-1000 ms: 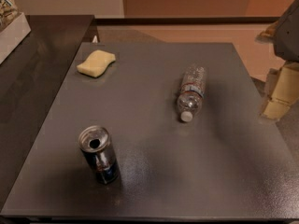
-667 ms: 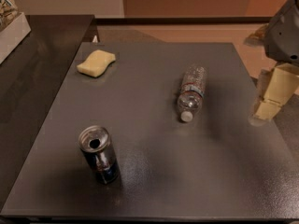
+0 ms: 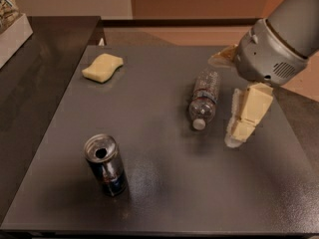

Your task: Move redbull can near water bottle

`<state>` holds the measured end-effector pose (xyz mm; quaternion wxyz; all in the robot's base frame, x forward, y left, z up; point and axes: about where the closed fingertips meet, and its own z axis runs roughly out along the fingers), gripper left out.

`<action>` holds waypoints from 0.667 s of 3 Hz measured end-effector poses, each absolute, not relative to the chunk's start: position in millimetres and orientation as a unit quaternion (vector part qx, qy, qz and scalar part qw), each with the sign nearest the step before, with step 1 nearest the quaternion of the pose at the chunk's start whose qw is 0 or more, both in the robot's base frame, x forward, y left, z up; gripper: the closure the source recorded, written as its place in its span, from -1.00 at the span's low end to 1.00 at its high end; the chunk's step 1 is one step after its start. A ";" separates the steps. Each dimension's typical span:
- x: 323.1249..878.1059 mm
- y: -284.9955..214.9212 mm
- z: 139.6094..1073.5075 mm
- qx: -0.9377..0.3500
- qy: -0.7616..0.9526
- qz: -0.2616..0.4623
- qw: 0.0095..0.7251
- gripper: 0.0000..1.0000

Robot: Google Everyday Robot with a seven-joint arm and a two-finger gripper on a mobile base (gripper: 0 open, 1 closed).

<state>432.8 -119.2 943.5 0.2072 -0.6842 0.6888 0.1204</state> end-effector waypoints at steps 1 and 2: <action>420.4 -68.4 936.7 -0.712 0.639 0.169 0.235 -1.00; 408.0 -24.2 930.6 -0.726 0.604 0.198 0.262 -1.00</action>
Offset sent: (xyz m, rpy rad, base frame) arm -0.0388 0.1484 -0.0241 0.2919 -0.0294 0.2765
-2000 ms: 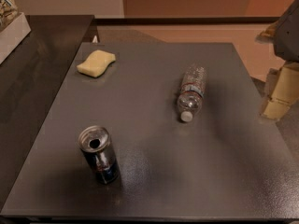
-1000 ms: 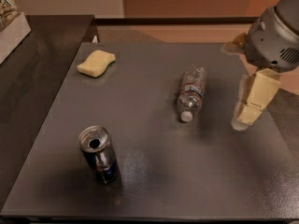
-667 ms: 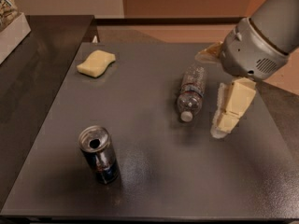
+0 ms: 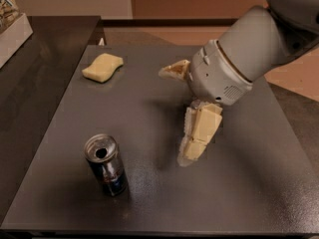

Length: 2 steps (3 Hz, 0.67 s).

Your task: Move redbull can near water bottle

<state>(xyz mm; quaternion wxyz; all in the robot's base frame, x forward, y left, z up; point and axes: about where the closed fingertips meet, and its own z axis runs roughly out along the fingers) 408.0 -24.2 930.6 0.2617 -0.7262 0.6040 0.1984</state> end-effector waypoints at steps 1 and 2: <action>396.6 17.0 923.4 -0.741 0.573 0.221 0.273 -1.00; 384.5 46.7 911.8 -0.765 0.542 0.233 0.259 -1.00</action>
Offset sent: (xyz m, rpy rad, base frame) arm -0.0357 0.1028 -0.0366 0.0310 0.0253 0.2591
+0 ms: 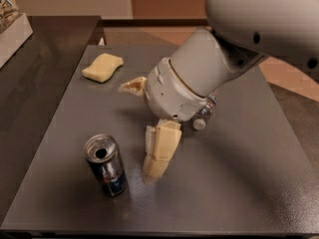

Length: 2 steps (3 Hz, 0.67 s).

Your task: Move redbull can near water bottle

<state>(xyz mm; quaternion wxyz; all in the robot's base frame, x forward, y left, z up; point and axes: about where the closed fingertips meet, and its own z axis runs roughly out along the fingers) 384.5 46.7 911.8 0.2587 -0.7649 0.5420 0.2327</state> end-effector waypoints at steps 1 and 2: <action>373.2 68.0 902.3 -0.791 0.510 0.240 0.237 -1.00; 365.7 80.4 896.3 -0.809 0.487 0.244 0.219 -0.66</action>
Offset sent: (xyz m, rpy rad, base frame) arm -0.0250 0.0465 -0.0259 -0.0729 0.0278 0.2344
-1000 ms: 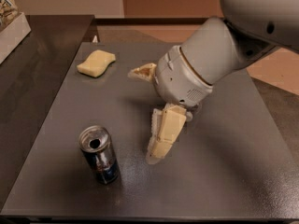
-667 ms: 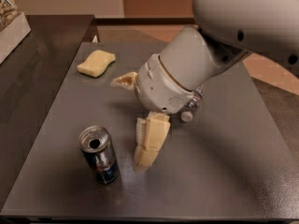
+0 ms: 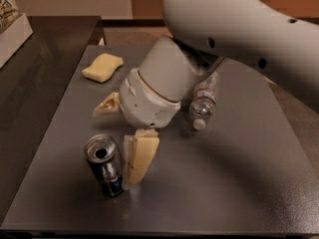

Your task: Move redbull can near water bottle

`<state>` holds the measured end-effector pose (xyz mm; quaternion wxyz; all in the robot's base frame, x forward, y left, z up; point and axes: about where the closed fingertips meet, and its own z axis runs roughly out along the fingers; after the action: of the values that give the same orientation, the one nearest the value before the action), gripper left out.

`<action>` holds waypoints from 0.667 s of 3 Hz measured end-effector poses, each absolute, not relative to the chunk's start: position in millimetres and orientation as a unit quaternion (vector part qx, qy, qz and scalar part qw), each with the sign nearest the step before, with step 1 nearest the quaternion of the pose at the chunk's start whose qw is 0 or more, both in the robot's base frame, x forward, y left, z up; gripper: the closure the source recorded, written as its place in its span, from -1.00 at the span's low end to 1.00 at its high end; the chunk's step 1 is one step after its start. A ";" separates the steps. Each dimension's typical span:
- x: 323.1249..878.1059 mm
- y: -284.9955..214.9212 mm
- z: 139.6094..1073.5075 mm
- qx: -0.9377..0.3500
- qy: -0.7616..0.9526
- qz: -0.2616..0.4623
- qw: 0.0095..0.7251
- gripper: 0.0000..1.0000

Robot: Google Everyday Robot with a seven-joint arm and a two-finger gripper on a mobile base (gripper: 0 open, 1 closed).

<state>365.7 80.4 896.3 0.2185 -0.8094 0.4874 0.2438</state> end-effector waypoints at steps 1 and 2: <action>359.6 86.1 897.1 -0.821 0.469 0.251 0.207 -0.19; 357.3 89.1 901.5 -0.826 0.458 0.256 0.204 0.28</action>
Offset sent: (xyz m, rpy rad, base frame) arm -0.0081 0.0101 0.0070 0.0014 0.0271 0.1044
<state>357.3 89.1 901.5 0.2044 -0.8265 0.4580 0.2555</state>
